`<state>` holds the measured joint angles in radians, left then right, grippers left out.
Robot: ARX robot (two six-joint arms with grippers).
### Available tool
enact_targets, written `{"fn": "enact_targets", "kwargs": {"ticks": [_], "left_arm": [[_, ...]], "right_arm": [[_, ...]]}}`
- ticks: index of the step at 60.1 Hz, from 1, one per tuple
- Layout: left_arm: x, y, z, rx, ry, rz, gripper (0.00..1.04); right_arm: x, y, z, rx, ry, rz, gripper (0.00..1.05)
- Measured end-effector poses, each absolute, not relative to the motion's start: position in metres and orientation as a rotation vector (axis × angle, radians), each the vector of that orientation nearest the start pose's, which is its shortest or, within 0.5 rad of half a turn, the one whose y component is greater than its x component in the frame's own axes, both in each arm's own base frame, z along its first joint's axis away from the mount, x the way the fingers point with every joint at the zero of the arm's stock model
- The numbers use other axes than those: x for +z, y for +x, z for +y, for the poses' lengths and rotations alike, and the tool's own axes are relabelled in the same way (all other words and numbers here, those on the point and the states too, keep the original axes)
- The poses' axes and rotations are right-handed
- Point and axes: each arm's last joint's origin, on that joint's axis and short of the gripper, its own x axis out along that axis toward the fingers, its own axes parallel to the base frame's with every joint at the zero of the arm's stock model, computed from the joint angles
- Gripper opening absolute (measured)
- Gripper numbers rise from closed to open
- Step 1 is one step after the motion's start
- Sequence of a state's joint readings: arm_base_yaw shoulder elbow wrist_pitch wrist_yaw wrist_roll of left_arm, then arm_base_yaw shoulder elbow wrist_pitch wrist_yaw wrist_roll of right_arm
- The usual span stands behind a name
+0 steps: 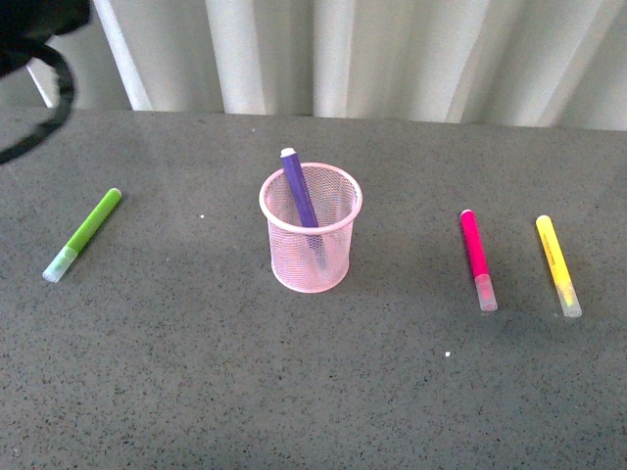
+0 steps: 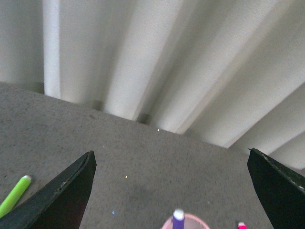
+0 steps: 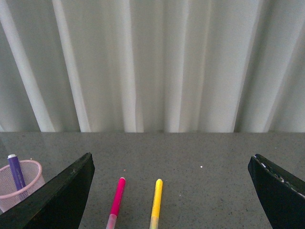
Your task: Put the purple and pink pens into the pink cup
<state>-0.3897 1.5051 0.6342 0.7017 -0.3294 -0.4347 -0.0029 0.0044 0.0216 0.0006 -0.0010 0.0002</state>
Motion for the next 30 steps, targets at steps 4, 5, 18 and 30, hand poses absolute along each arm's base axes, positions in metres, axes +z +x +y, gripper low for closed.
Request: {"fn": "enact_targets", "kwargs": {"ticks": [4,5,18,30], "left_arm": [[0.212,0.255,-0.095,-0.036,-0.355,0.195,0.98],[0.214,0.248,-0.091,-0.034,-0.348,0.202,0.98],[0.232,0.163,-0.053,0.104,-0.298,0.215,0.98],[0.224,0.109,-0.023,0.066,-0.277,0.089,0.86]], "right_arm": [[0.171,0.097,0.000,-0.002,0.000,-0.018,0.98],[0.171,0.097,0.000,-0.002,0.000,-0.018,0.98],[0.171,0.097,0.000,-0.002,0.000,-0.018,0.98],[0.171,0.097,0.000,-0.002,0.000,-0.018,0.98]]}}
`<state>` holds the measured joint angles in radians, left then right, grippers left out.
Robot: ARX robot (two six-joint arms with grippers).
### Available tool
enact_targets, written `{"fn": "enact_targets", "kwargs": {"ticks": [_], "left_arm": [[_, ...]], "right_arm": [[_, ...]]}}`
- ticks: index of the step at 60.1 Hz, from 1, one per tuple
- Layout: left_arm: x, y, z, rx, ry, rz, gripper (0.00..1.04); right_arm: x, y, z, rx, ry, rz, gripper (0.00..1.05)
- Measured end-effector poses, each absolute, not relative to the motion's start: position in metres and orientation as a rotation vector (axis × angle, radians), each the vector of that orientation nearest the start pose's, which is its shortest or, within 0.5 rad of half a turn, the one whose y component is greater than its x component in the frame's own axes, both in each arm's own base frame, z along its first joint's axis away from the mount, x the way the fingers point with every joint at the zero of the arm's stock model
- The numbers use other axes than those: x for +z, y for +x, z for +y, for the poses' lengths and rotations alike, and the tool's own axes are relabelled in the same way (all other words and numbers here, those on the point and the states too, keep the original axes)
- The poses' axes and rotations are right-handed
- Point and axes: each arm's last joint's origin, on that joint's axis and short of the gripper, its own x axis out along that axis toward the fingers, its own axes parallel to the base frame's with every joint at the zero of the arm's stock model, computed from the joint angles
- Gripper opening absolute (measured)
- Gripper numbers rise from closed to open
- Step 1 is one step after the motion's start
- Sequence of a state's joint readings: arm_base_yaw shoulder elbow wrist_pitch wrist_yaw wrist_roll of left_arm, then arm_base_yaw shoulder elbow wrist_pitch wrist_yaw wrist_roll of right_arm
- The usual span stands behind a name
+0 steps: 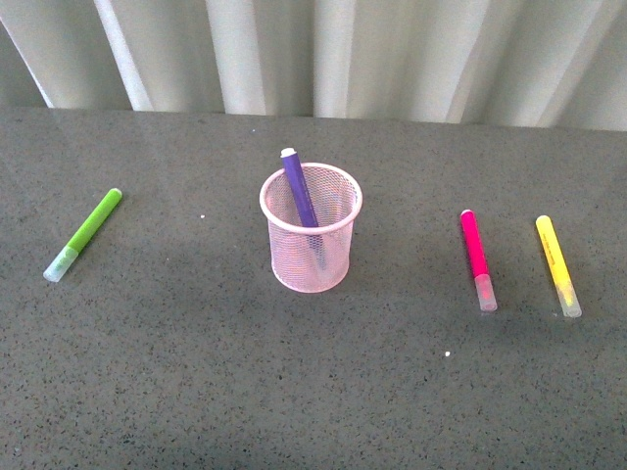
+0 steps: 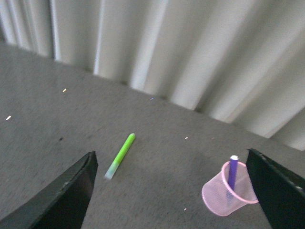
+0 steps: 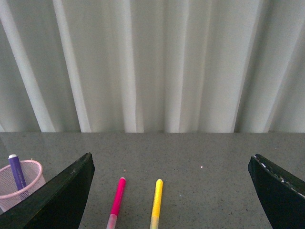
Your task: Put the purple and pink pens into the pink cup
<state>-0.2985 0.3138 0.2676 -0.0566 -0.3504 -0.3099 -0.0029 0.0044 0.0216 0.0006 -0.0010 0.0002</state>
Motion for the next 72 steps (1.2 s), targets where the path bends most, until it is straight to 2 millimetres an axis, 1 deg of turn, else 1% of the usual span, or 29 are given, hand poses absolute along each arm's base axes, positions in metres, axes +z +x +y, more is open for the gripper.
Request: {"fn": "enact_targets", "kwargs": {"ticks": [1,3,5,9,13,15,21,23,28,51,55,72], "left_arm": [[0.222,0.108,-0.022,0.065,-0.271,0.077,0.84],[0.214,0.103,-0.018,0.013,-0.198,0.049,0.77],[0.210,0.100,-0.016,-0.004,-0.154,0.029,0.72],[0.205,0.098,-0.012,-0.009,-0.095,0.004,0.61],[0.199,0.098,-0.005,-0.035,-0.050,0.003,0.47],[0.196,0.098,-0.003,-0.021,-0.039,0.007,0.40],[0.190,0.098,0.000,0.006,-0.025,0.012,0.24],[0.189,0.098,0.000,0.004,-0.021,0.010,0.17],[0.186,0.098,0.000,0.001,-0.017,0.006,0.04],[0.175,0.098,0.000,0.001,-0.008,0.006,0.04],[0.166,0.097,0.000,0.001,-0.008,0.002,0.04],[0.166,0.097,0.000,0.001,-0.007,-0.001,0.04]], "right_arm": [[0.171,0.097,0.000,-0.002,0.001,-0.018,0.98],[0.171,0.097,0.000,-0.002,0.000,-0.018,0.98],[0.171,0.097,0.000,-0.002,0.000,-0.018,0.98],[0.171,0.097,0.000,-0.002,0.000,-0.018,0.98],[0.171,0.097,0.000,-0.002,0.001,-0.018,0.98],[0.171,0.097,0.000,-0.002,0.000,-0.018,0.98],[0.171,0.097,0.000,-0.003,0.001,-0.018,0.98],[0.171,0.097,0.000,-0.002,0.000,-0.018,0.98],[0.171,0.097,0.000,-0.002,0.000,-0.018,0.98],[0.171,0.097,0.000,-0.002,0.001,-0.018,0.98],[0.171,0.097,0.000,-0.002,0.000,-0.018,0.98],[0.171,0.097,0.000,-0.002,0.001,-0.018,0.98]]}}
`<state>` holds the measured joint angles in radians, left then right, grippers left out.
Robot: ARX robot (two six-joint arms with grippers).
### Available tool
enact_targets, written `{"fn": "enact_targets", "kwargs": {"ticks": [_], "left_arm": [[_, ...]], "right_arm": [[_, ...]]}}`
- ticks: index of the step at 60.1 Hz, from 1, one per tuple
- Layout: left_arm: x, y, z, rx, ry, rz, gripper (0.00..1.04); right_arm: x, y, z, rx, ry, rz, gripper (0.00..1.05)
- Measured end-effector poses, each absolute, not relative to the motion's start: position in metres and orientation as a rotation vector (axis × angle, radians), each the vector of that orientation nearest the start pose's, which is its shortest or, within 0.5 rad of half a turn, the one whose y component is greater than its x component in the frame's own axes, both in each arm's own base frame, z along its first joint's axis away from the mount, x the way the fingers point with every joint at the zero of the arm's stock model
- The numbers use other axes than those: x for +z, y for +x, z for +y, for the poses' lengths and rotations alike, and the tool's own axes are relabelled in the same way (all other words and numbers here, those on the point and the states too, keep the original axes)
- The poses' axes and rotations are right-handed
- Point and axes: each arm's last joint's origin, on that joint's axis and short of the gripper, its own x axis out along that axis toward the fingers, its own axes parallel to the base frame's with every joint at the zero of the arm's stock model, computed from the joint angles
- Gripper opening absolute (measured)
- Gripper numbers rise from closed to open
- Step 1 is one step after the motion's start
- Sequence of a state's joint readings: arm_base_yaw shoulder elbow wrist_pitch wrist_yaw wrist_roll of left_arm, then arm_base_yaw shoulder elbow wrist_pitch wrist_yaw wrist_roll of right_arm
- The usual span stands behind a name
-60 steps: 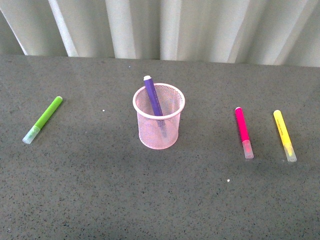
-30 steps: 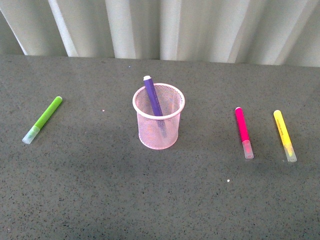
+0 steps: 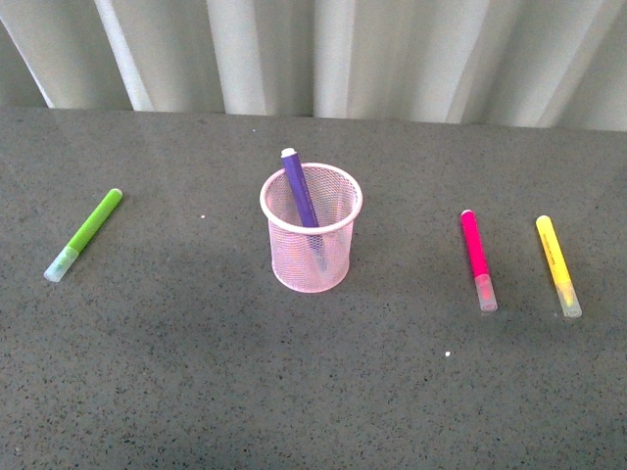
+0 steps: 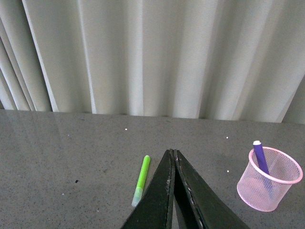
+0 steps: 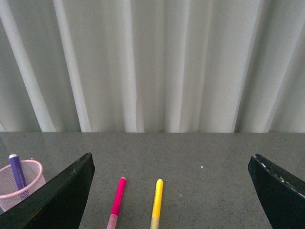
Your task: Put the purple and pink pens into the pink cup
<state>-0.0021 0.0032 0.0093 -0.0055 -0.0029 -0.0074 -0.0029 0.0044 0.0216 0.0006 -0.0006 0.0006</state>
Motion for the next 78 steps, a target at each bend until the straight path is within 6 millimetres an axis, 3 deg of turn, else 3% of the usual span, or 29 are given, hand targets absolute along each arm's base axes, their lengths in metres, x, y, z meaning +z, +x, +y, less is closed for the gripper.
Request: {"fn": "enact_targets", "kwargs": {"ticks": [15,31,38,43,48,52,56,59,70,78], "left_arm": [[0.166,0.097,0.000,0.001,-0.008,-0.001,0.05],[0.166,0.097,0.000,0.001,-0.007,-0.001,0.51],[0.166,0.097,0.000,-0.003,-0.007,-0.001,0.70],[0.166,0.097,0.000,0.000,-0.007,-0.002,0.88],[0.166,0.097,0.000,0.001,-0.006,-0.002,1.00],[0.166,0.097,0.000,0.001,-0.006,-0.002,0.97],[0.166,0.097,0.000,-0.003,-0.005,-0.004,0.98],[0.166,0.097,0.000,-0.002,-0.005,-0.003,0.98],[0.166,0.097,0.000,-0.001,-0.005,-0.004,0.98],[0.166,0.097,0.000,-0.002,-0.005,-0.004,0.98]], "right_arm": [[0.171,0.097,0.000,-0.002,0.000,-0.018,0.98],[0.170,0.097,0.000,-0.001,0.001,-0.018,0.98],[0.186,0.108,0.000,0.288,0.078,-0.142,0.98],[0.190,0.128,0.003,0.363,0.121,-0.157,0.98],[0.188,0.147,0.002,0.311,0.169,-0.121,0.98],[0.197,0.171,0.003,0.246,0.204,-0.120,0.98],[0.210,0.215,0.003,0.164,0.251,-0.076,0.98],[0.209,0.243,0.003,0.104,0.276,-0.014,0.98],[0.164,0.328,0.010,-0.090,0.303,0.306,0.98],[0.135,0.361,0.024,-0.153,0.272,0.474,0.98]]}}
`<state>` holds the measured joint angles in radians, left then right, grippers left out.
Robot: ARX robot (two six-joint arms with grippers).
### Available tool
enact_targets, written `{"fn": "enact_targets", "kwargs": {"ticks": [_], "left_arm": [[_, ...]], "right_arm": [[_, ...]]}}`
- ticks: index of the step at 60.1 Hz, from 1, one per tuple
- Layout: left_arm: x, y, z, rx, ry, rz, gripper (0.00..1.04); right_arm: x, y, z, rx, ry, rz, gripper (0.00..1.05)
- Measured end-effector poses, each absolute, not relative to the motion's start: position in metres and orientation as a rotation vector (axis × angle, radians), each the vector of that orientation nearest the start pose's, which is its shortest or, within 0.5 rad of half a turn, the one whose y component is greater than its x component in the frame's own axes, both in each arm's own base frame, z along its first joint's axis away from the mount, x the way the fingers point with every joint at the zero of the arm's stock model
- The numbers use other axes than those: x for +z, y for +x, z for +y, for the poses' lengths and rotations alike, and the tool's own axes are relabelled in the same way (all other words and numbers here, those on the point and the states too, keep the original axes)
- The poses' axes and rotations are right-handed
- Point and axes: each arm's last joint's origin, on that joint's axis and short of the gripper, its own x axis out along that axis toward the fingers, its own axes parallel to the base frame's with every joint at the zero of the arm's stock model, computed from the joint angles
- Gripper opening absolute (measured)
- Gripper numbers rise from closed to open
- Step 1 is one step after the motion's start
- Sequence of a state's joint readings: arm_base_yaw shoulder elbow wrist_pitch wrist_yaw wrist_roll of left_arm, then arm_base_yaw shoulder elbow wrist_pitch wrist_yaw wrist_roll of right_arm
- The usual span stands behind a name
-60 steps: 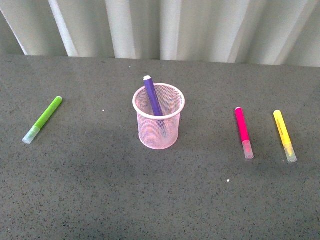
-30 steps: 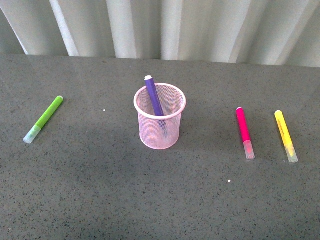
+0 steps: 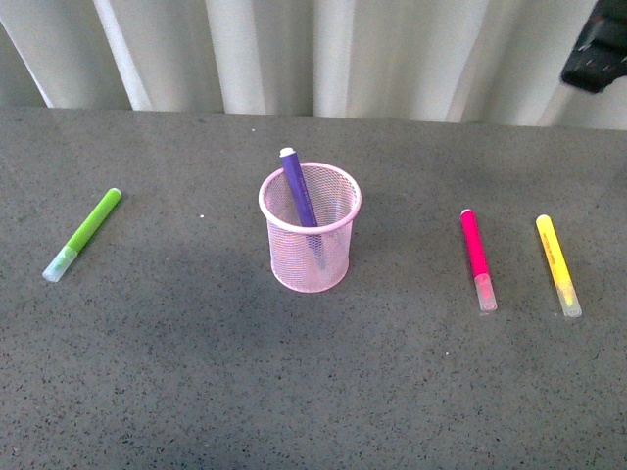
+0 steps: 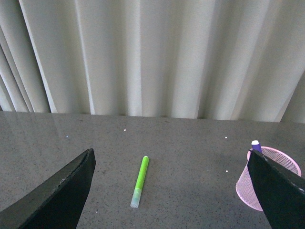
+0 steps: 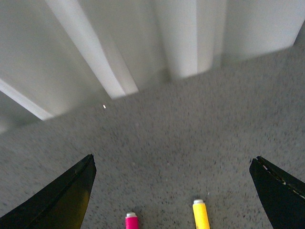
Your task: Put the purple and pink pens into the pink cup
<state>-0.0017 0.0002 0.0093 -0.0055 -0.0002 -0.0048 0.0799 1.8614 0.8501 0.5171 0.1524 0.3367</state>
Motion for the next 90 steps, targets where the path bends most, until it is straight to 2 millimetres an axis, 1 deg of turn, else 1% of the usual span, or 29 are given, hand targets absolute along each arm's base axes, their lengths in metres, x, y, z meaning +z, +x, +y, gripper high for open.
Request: {"fn": "enact_targets", "kwargs": {"ticks": [3,9,16,31,49,57,69,79,90], "left_arm": [[0.166,0.097,0.000,-0.002,-0.005,-0.004,0.98],[0.166,0.097,0.000,-0.002,-0.004,-0.004,0.98],[0.166,0.097,0.000,-0.002,-0.005,-0.004,0.98],[0.166,0.097,0.000,-0.002,-0.005,-0.004,0.98],[0.166,0.097,0.000,-0.002,-0.005,-0.004,0.98],[0.166,0.097,0.000,-0.002,-0.005,-0.004,0.98],[0.166,0.097,0.000,-0.002,-0.005,-0.004,0.98],[0.166,0.097,0.000,-0.002,-0.005,-0.004,0.98],[0.166,0.097,0.000,-0.002,-0.005,-0.004,0.98]], "right_arm": [[0.128,0.366,0.030,-0.162,0.265,0.524,0.98],[0.116,0.374,0.050,-0.171,0.266,0.650,0.98],[0.107,0.383,0.060,-0.199,0.269,0.731,0.98],[0.071,0.388,0.067,-0.252,0.253,0.853,0.98],[0.042,0.389,0.070,-0.265,0.239,0.899,0.98],[0.038,0.391,0.072,-0.256,0.242,0.897,0.98],[0.036,0.395,0.082,-0.223,0.242,0.888,0.98],[0.027,0.397,0.090,-0.209,0.235,0.908,0.98],[0.026,0.400,0.094,-0.209,0.233,0.903,0.98]]}}
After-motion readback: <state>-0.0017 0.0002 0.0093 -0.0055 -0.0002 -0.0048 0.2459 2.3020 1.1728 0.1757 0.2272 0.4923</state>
